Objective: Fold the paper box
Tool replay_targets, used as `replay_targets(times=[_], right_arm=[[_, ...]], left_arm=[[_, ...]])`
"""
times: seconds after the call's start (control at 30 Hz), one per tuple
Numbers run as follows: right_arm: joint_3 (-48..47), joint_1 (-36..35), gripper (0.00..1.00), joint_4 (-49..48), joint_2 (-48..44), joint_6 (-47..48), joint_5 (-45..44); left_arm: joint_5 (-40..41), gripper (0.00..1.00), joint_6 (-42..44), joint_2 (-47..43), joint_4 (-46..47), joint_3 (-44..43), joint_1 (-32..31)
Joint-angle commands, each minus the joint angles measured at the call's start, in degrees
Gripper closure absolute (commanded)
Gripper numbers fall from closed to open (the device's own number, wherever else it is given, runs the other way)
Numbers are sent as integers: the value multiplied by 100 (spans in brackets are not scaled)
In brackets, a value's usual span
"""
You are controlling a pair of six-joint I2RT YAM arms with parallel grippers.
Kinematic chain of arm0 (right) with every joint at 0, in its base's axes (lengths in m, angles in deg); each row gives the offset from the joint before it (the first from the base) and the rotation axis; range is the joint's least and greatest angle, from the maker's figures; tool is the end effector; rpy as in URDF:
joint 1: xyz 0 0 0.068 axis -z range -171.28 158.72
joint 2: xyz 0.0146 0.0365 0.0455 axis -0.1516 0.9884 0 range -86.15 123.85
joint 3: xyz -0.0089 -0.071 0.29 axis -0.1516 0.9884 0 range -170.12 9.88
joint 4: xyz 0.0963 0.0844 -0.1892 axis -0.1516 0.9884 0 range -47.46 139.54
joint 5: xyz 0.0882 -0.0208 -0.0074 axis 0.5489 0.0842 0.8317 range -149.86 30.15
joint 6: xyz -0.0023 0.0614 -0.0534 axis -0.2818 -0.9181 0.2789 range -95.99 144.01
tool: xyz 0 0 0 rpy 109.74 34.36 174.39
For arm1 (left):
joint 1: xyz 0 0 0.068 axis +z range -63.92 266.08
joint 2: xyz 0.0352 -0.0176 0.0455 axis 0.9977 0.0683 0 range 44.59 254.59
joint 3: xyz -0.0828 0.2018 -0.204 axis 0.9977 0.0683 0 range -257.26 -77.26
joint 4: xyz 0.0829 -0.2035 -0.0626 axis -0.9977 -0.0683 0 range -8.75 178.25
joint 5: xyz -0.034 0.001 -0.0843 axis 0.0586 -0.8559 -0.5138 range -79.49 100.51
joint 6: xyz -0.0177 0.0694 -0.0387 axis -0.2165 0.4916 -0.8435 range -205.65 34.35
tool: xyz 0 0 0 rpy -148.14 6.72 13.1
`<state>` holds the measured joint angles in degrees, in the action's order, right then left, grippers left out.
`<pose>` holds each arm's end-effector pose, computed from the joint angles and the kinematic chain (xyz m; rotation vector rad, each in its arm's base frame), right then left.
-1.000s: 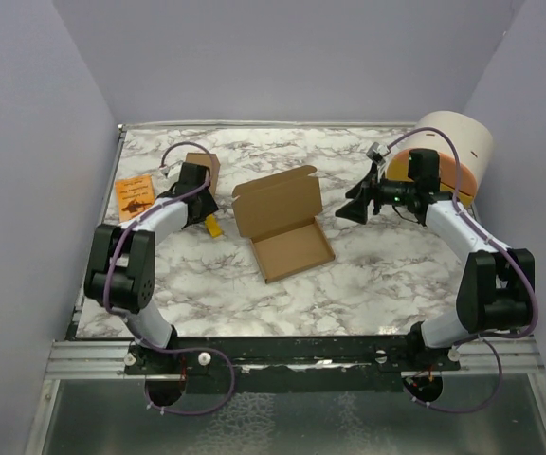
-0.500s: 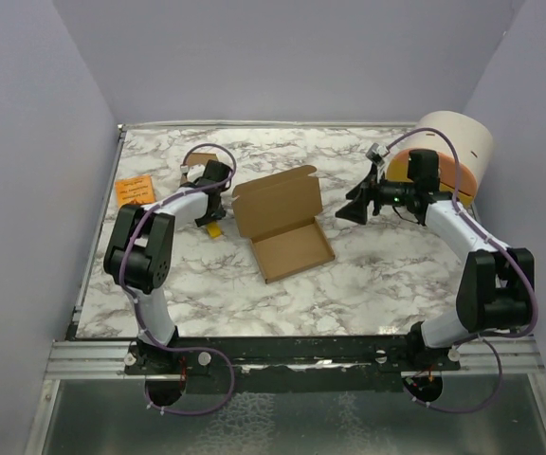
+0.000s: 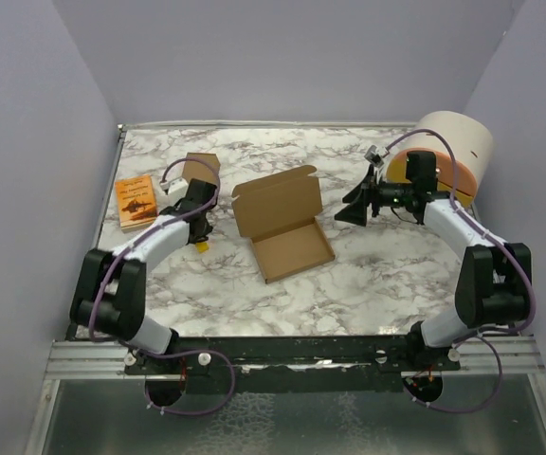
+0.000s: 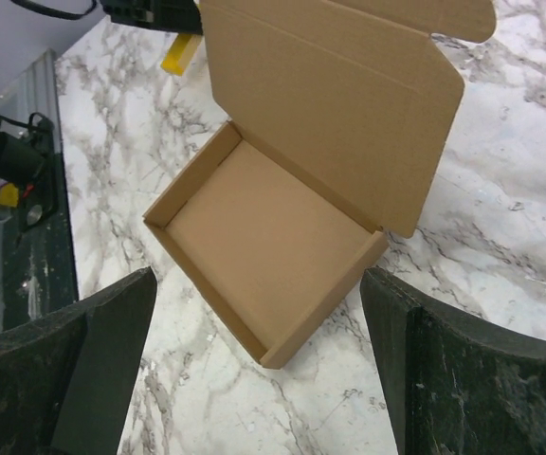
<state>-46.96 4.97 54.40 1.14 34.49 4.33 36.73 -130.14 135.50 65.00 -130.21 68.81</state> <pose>0.2898 0.0826 0.2789 -0.7930 1.9041 1.1928 0.2888 -0.0571 0.2021 -0.7273 2.3744 0.1689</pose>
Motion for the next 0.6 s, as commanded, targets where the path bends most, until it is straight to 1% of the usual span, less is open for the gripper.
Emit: replay_targets(times=[0.0, 0.07, 0.13, 0.17, 0.2, 0.23, 0.3, 0.33, 0.4, 0.57], right_arm=[[67, 14, 10, -271, 157, -265, 605], [59, 14, 10, -272, 174, -253, 621], [59, 14, 10, -274, 166, -236, 634], [67, 14, 10, -279, 149, -225, 643], [74, 14, 10, -291, 133, -222, 653], [76, 14, 10, -297, 112, -221, 653], [85, 19, 10, -307, 84, -199, 636], [85, 15, 10, -302, 73, -185, 625], [85, 15, 10, -313, 76, -183, 612], [85, 15, 10, -294, 101, -148, 573]], left_arm=[[-337, 100, 260, -1639, 307, 683, -7], [-1081, 100, 805, -2377, 690, 1107, -21], [-2137, 100, 1131, -3134, 1319, 1621, -21], [-2663, 100, 1161, -3500, 1749, 1888, -29], [-3359, 100, 1120, -3753, 2188, 2152, -36], [-3804, 100, 1035, -3964, 2629, 2372, -55], [-4355, 100, 828, -4090, 3447, 2646, -205], [-4439, 100, 762, -4050, 3800, 2706, -334], [-4319, 100, 735, -3811, 4245, 2695, -735], [-3362, 100, 738, -2813, 4784, 2415, -1579]])
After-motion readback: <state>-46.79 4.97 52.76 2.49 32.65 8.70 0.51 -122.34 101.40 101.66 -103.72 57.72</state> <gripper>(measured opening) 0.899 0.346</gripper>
